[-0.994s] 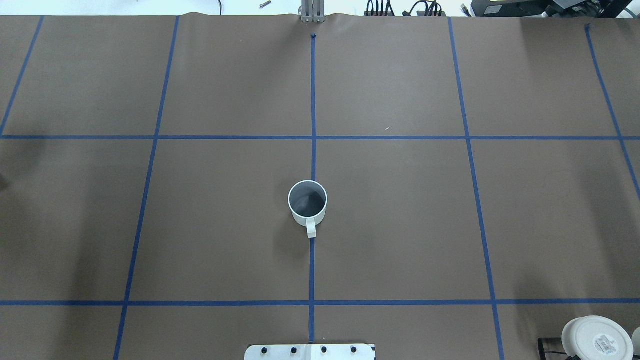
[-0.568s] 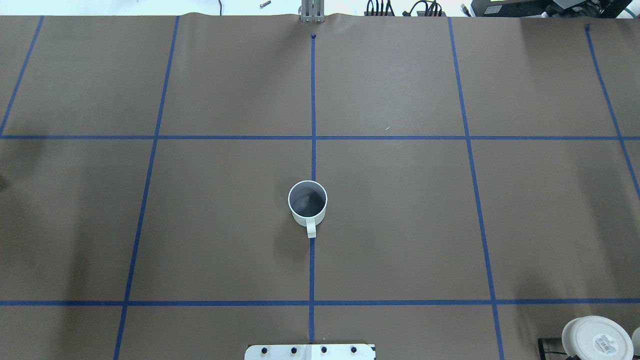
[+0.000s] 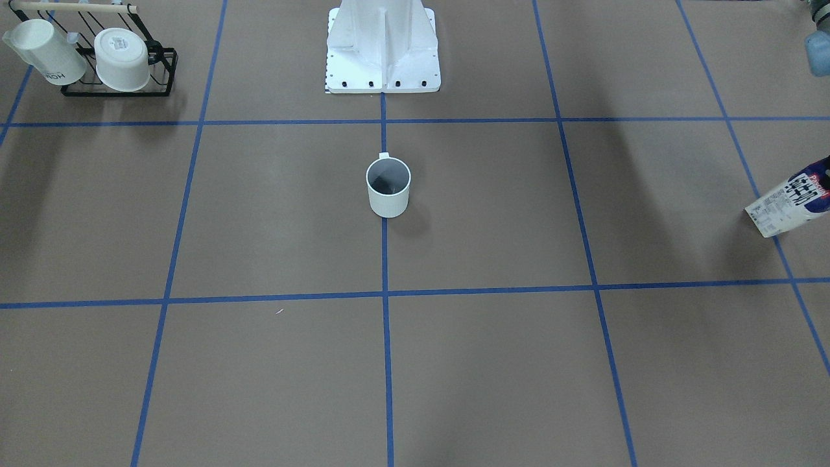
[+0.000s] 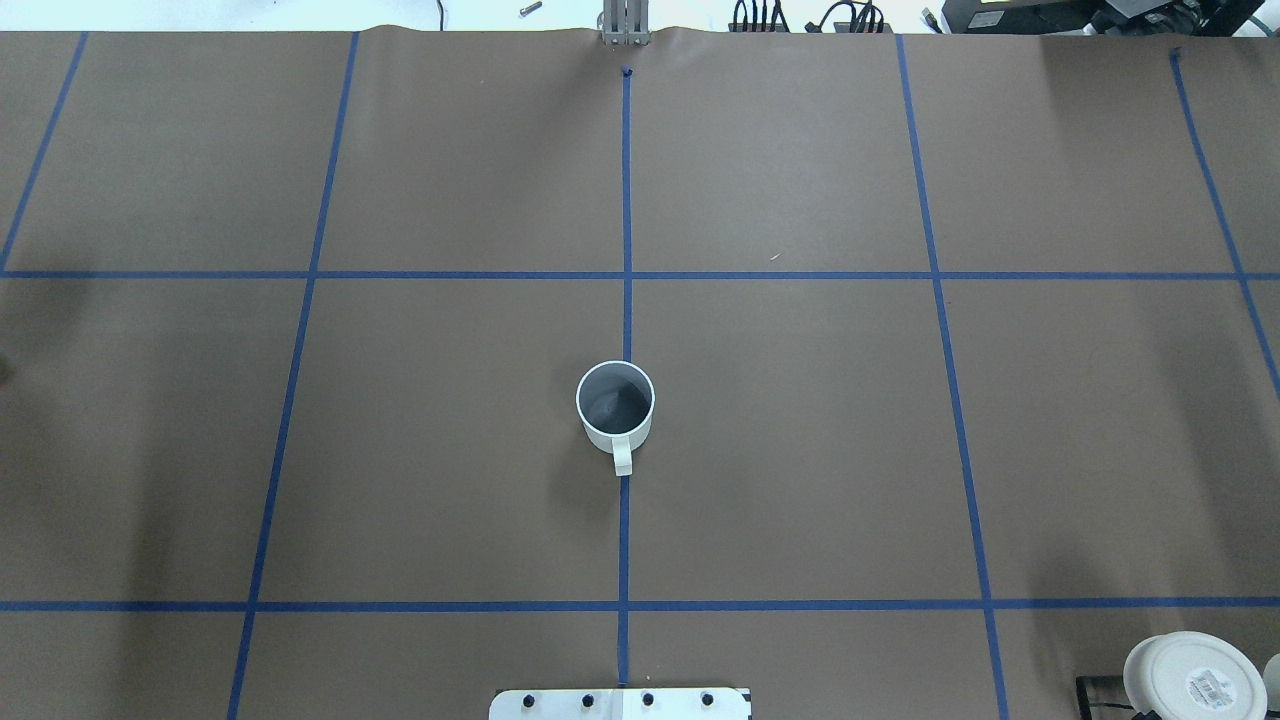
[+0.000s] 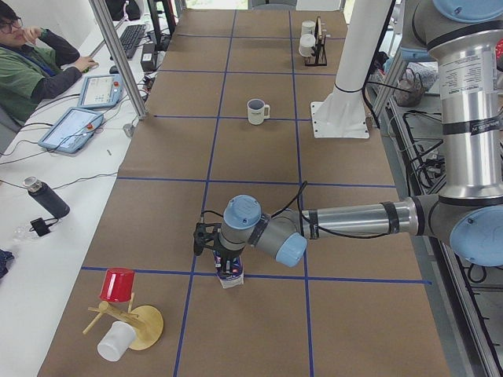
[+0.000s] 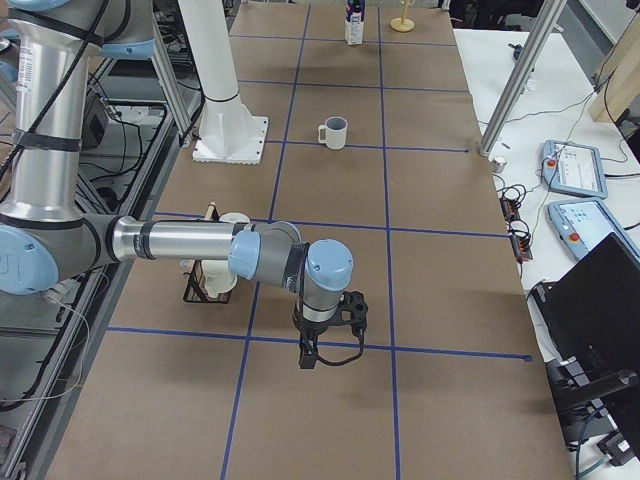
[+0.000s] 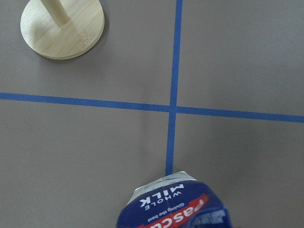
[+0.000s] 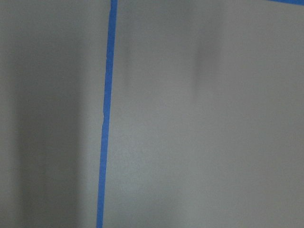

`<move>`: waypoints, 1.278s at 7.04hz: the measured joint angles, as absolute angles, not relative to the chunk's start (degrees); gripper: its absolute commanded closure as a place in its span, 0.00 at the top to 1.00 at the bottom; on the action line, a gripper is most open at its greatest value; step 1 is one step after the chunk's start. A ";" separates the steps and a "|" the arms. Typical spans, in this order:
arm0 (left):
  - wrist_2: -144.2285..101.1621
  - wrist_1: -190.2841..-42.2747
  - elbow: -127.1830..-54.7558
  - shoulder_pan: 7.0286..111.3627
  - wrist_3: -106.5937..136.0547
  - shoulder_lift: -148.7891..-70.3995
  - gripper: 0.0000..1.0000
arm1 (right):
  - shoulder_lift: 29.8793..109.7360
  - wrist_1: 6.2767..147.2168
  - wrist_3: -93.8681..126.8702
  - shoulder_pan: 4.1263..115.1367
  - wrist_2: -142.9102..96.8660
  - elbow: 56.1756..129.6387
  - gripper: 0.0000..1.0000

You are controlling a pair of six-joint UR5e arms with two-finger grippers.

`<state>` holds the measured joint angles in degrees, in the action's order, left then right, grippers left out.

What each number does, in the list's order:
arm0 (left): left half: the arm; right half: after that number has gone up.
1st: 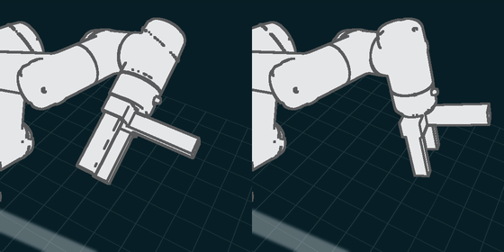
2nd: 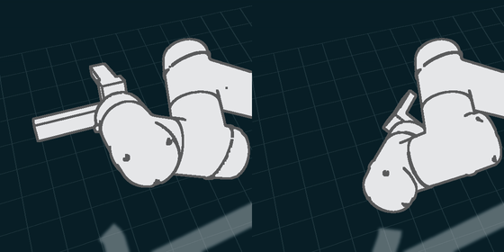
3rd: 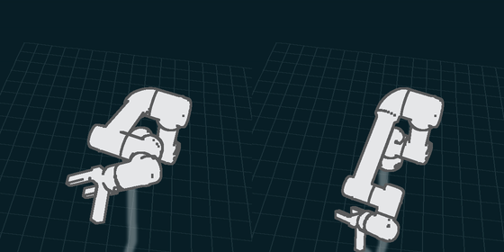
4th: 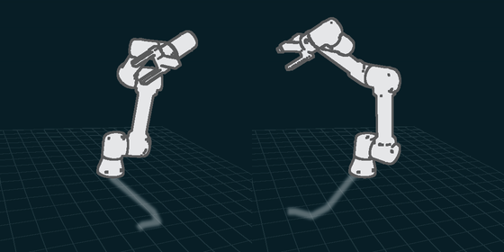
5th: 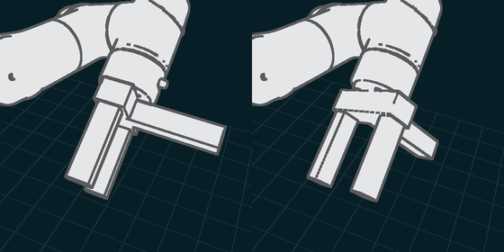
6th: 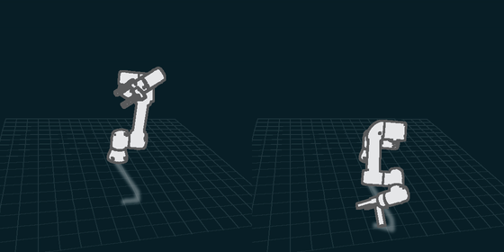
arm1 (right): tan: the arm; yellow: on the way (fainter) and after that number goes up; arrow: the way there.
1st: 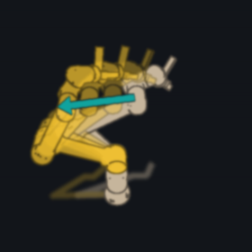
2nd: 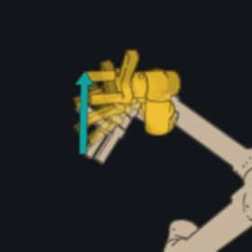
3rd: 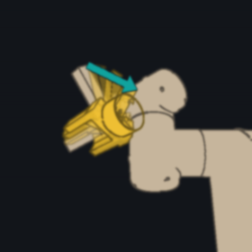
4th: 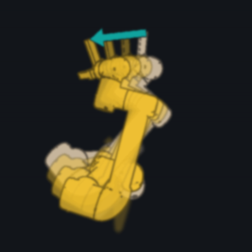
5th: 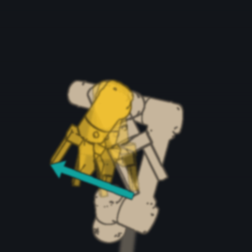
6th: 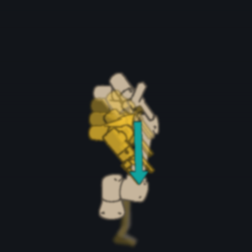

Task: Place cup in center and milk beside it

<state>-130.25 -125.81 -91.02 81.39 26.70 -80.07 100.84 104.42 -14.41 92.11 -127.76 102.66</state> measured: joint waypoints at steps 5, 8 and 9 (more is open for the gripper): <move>-133.09 -114.55 -103.32 81.64 27.17 -82.59 0.00 | 100.82 104.41 -14.41 92.11 -127.79 102.66 1.00; -132.93 -108.18 -107.50 75.79 30.81 -92.40 0.00 | 101.02 104.42 -14.49 92.12 -127.79 102.65 1.00; -131.54 -107.91 -107.54 71.08 35.34 -96.84 0.00 | 101.03 104.41 -14.48 92.14 -127.81 102.65 1.00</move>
